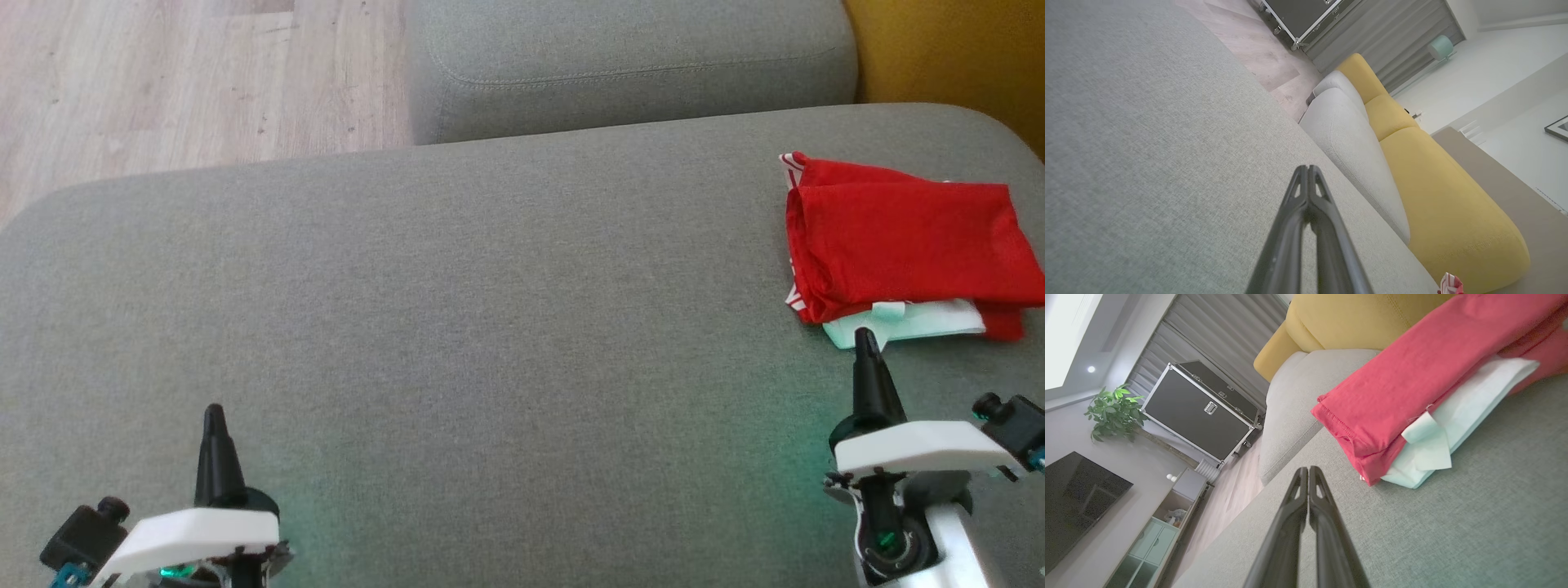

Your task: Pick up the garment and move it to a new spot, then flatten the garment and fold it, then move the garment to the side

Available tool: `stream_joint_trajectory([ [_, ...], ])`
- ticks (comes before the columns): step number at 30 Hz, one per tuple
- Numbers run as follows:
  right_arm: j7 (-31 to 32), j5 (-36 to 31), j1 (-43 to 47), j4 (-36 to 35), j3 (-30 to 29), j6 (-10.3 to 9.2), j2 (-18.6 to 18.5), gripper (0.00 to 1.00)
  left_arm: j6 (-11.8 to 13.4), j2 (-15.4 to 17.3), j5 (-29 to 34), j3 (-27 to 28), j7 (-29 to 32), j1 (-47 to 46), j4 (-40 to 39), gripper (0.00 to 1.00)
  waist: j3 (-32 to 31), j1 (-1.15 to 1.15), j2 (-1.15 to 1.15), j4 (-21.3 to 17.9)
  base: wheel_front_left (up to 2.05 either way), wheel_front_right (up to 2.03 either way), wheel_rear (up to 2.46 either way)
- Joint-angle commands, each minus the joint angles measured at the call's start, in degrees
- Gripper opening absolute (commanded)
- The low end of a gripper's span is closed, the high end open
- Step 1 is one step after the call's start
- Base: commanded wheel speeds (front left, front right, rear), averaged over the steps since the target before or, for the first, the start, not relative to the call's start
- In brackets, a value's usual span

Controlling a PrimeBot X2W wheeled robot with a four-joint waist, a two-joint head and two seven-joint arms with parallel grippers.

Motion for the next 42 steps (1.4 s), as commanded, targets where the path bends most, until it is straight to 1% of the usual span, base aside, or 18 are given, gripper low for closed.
stream_joint_trajectory([
  [1, 0.3, 1.8, -1.6, -2.4, 0.1, -0.01, -0.2, 0.00, 0.0, 0.2, -1.5, 1.6, 0.4, -2.8, -2.0, 0.00, 0.0, 0.00, 0.00, 0.0, 0.00, 0.00, 0.00],
  [42, 6.9, 27.7, -0.4, -5.7, -3.6, -0.03, -0.1, 0.00, 0.1, 0.1, -23.2, 4.4, 7.2, -4.3, -2.4, 0.00, -0.2, 0.00, 0.00, 0.7, 0.00, 0.00, 0.00],
])
